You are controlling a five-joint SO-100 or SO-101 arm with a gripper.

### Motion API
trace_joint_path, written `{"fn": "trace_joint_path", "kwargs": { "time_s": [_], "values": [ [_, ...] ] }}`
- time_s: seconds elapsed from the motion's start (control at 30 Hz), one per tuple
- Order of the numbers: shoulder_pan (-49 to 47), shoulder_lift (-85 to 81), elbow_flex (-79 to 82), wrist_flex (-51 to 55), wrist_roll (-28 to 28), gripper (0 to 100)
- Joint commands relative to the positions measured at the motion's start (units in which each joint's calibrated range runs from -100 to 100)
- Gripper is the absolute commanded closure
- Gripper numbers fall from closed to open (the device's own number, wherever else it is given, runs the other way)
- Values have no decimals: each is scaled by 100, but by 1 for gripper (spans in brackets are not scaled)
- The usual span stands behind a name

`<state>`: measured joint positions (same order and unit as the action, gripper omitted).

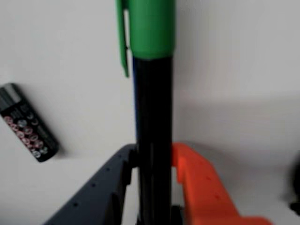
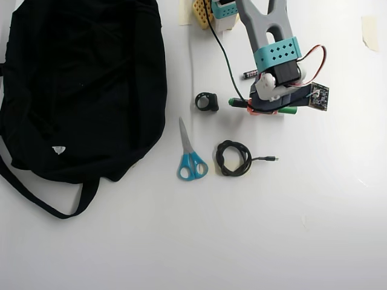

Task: Put the green marker into the black bag

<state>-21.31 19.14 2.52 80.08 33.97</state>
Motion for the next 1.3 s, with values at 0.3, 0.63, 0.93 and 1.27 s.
{"fn": "trace_joint_path", "kwargs": {
  "time_s": [0.3, 0.63, 0.93, 1.27],
  "values": [
    [216, -138, -2066, 1639, -20, 98],
    [568, -470, -3073, 1923, -513, 98],
    [777, -934, -3288, 1915, -869, 98],
    [1016, -959, -3486, 1923, -1520, 98]
  ]
}}
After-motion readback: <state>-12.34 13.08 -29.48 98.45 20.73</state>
